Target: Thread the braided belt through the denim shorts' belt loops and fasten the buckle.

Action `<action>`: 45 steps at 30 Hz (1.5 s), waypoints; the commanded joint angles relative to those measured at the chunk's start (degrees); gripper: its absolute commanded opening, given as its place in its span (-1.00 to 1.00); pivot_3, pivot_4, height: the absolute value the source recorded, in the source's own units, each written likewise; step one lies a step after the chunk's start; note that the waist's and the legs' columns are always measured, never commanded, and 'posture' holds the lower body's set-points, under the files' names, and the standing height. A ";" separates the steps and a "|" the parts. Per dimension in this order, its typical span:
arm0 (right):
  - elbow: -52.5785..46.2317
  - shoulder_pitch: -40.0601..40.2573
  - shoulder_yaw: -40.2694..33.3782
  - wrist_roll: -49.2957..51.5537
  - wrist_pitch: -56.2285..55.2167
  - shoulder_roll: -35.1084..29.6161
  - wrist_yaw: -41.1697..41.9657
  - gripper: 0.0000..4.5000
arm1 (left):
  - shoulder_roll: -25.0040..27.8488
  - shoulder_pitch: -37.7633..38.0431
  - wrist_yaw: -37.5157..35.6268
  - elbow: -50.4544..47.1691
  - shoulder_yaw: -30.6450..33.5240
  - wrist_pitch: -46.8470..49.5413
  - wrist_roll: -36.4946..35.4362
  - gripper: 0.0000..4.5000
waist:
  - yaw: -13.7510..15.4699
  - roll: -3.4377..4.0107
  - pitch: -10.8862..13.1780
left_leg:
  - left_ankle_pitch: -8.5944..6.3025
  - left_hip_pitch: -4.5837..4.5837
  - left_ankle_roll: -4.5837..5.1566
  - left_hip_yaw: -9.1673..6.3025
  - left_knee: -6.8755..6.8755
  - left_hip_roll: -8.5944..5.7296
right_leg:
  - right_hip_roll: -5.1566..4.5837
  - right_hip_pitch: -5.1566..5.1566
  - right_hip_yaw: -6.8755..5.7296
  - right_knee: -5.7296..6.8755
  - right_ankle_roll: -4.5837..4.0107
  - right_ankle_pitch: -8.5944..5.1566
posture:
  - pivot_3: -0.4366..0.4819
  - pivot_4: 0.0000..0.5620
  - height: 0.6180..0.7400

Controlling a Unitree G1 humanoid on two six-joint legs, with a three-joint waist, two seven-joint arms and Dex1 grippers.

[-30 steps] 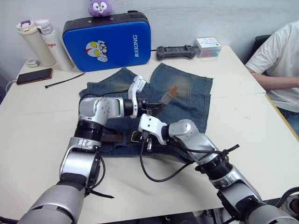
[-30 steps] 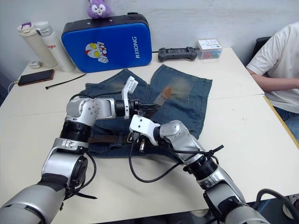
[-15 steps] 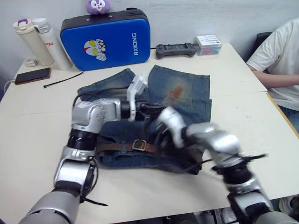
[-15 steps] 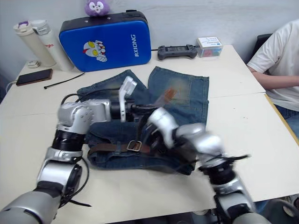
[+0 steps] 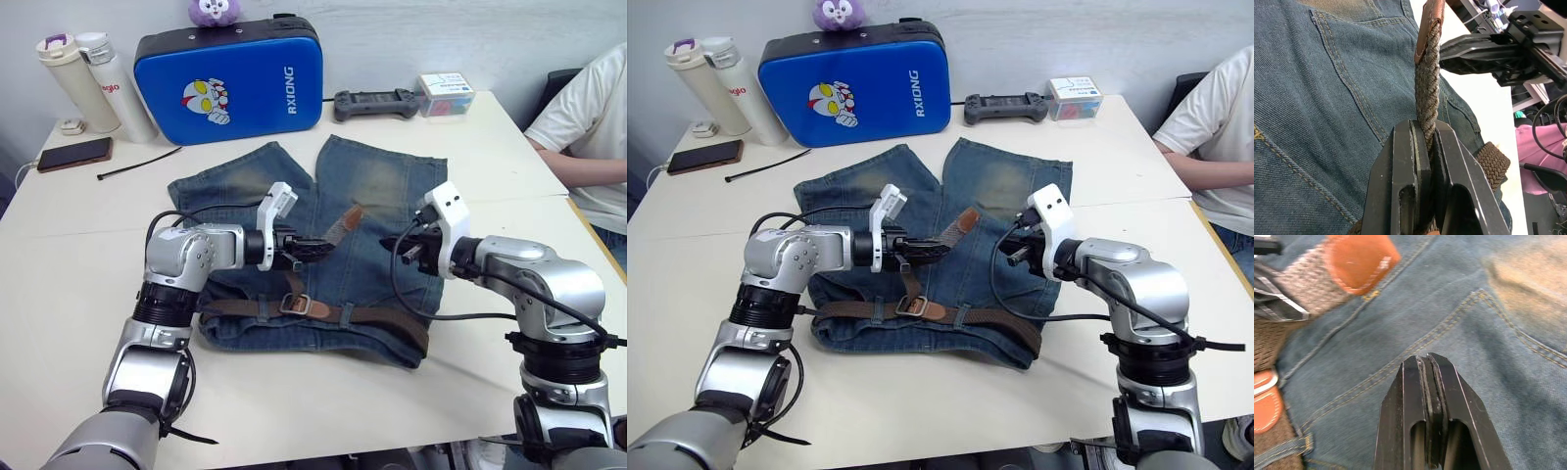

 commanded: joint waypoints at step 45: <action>16.51 -9.25 29.03 -2.26 -19.95 9.44 11.29 -0.96 | 15.11 17.96 9.76 -18.95 20.94 9.23 -6.45 -1.00 | -1.30 -0.06 0.04 | -0.04 0.03 -0.06 -0.04 0.03 0.04 | 0.03 0.01 -0.06 0.01 -0.04 0.00 | -0.05 -0.47 1.00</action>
